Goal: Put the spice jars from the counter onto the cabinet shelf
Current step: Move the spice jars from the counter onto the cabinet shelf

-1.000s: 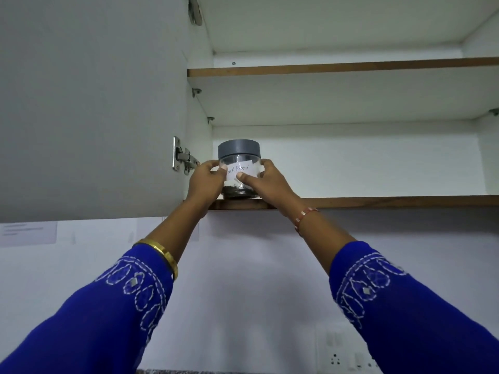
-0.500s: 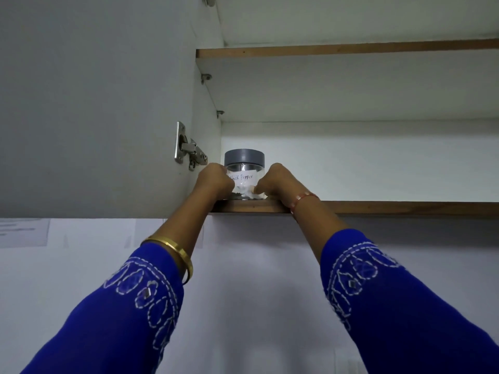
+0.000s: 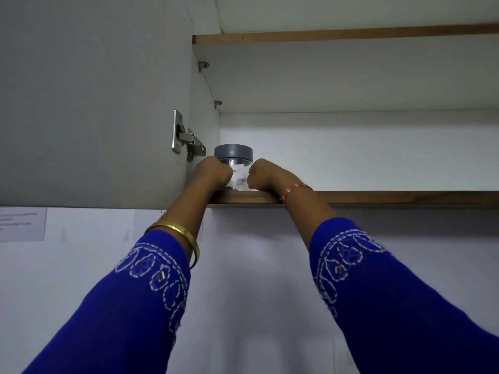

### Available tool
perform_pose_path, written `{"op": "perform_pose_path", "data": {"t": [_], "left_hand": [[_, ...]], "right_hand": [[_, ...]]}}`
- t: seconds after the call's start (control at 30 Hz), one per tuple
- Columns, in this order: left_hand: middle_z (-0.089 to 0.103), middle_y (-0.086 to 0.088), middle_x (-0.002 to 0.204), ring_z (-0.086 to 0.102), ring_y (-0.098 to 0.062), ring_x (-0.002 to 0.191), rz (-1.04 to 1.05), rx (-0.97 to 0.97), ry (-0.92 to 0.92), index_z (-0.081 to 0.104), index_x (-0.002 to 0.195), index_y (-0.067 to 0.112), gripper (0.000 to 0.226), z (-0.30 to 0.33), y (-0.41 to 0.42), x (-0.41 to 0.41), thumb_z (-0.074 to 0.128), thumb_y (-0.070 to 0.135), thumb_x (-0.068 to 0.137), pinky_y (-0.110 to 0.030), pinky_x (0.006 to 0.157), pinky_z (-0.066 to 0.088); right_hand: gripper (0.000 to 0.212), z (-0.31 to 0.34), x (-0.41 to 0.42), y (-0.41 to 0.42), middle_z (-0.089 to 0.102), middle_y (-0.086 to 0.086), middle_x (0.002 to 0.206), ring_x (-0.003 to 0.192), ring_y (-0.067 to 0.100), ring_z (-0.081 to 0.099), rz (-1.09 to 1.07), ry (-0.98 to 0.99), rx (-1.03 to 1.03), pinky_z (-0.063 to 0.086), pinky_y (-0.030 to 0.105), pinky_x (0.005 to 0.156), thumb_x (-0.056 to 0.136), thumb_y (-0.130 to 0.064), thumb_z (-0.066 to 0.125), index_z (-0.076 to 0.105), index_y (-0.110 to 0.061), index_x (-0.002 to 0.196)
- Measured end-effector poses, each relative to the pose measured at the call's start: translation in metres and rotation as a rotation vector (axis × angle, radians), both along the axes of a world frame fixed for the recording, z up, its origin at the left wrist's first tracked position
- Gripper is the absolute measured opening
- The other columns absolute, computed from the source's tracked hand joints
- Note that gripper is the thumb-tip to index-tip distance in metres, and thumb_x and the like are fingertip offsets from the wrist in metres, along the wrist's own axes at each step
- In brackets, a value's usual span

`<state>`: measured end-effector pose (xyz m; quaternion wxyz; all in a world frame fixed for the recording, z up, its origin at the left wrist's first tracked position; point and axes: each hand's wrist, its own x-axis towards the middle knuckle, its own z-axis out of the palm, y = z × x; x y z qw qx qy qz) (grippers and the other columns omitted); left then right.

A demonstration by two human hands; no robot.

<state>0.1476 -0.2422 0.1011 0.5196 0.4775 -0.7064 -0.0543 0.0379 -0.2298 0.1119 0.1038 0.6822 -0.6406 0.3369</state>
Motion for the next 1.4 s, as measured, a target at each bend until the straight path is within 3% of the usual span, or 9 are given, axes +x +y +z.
{"op": "perform_pose_path", "data": {"t": [0.07,0.2,0.37,0.5,0.7,0.9,1.1,1.2,1.4], "left_hand": [[0.057,-0.009,0.083,0.052,-0.027,0.087,-0.003,-0.120,0.077,0.061,0.103,0.005,0.027,-0.007,0.002,0.000,0.042,0.000,0.085,-0.026,0.059,0.039],[0.065,-0.015,0.117,0.058,-0.028,0.109,-0.029,-0.415,0.085,0.063,0.116,0.006,0.043,-0.034,0.015,0.001,0.041,-0.005,0.081,-0.029,0.089,0.043],[0.066,-0.017,0.111,0.061,-0.026,0.103,-0.097,-0.540,0.164,0.065,0.111,0.001,0.039,-0.077,0.047,0.006,0.041,-0.009,0.081,-0.017,0.085,0.040],[0.068,-0.014,0.111,0.059,-0.013,0.101,-0.204,-0.511,0.281,0.065,0.110,0.000,0.038,-0.115,0.077,-0.001,0.039,-0.005,0.082,0.001,0.085,0.038],[0.066,-0.008,0.115,0.057,-0.009,0.101,-0.288,-0.273,0.463,0.064,0.112,0.003,0.032,-0.198,0.130,-0.012,0.041,-0.003,0.092,0.002,0.084,0.041],[0.065,-0.003,0.107,0.059,-0.010,0.100,-0.345,0.016,0.480,0.065,0.111,0.002,0.032,-0.295,0.167,-0.019,0.042,-0.006,0.089,-0.007,0.088,0.046],[0.065,-0.005,0.099,0.059,-0.009,0.084,-0.320,0.234,0.451,0.065,0.109,-0.002,0.033,-0.383,0.198,-0.021,0.044,-0.009,0.085,-0.011,0.078,0.048],[0.065,-0.007,0.104,0.060,-0.012,0.096,-0.325,0.413,0.469,0.064,0.111,-0.002,0.033,-0.428,0.220,-0.023,0.043,-0.009,0.086,-0.022,0.089,0.049],[0.067,-0.011,0.113,0.061,-0.021,0.106,-0.267,0.786,0.443,0.065,0.109,0.005,0.024,-0.509,0.266,-0.023,0.051,0.006,0.090,-0.034,0.095,0.050]], "right_hand": [[0.021,-0.005,0.000,0.007,0.057,0.019,0.126,0.104,0.030,0.055,0.016,-0.049,-0.141,0.038,0.018,0.068,0.090,-0.006,0.048,0.059,0.002,0.106],[0.034,-0.026,0.007,0.036,0.060,0.017,0.122,0.113,0.030,0.055,0.080,-0.043,-0.360,0.045,0.032,0.090,0.087,-0.011,0.051,0.059,0.000,0.118],[0.037,-0.077,0.007,0.075,0.057,0.016,0.130,0.124,0.028,0.049,0.185,-0.007,-0.474,0.034,0.025,0.102,0.090,-0.007,0.050,0.056,-0.002,0.126],[0.041,-0.151,-0.001,0.108,0.056,0.017,0.133,0.131,0.031,0.044,0.247,-0.001,-0.535,0.026,0.028,0.108,0.086,-0.008,0.052,0.056,0.000,0.126],[0.040,-0.258,-0.008,0.173,0.057,0.007,0.133,0.129,0.013,0.040,0.219,-0.202,-0.467,0.024,0.027,0.108,0.086,-0.017,0.052,0.059,-0.009,0.125],[0.033,-0.359,-0.031,0.233,0.062,0.010,0.125,0.124,0.015,0.049,0.116,-0.514,-0.309,0.038,0.025,0.107,0.086,-0.010,0.056,0.063,-0.005,0.118],[0.034,-0.444,-0.040,0.285,0.059,0.012,0.128,0.125,0.022,0.050,-0.049,-0.689,-0.003,0.036,0.017,0.101,0.087,-0.005,0.060,0.061,-0.005,0.120],[0.046,-0.486,-0.041,0.304,0.052,0.008,0.134,0.126,0.020,0.047,-0.120,-0.607,0.267,0.037,0.032,0.108,0.086,-0.016,0.064,0.052,-0.009,0.129],[0.089,-0.554,-0.038,0.332,0.021,0.012,0.154,0.143,0.028,0.019,-0.182,-0.217,0.760,0.022,0.039,0.116,0.077,-0.046,0.068,0.021,-0.018,0.148]]}}
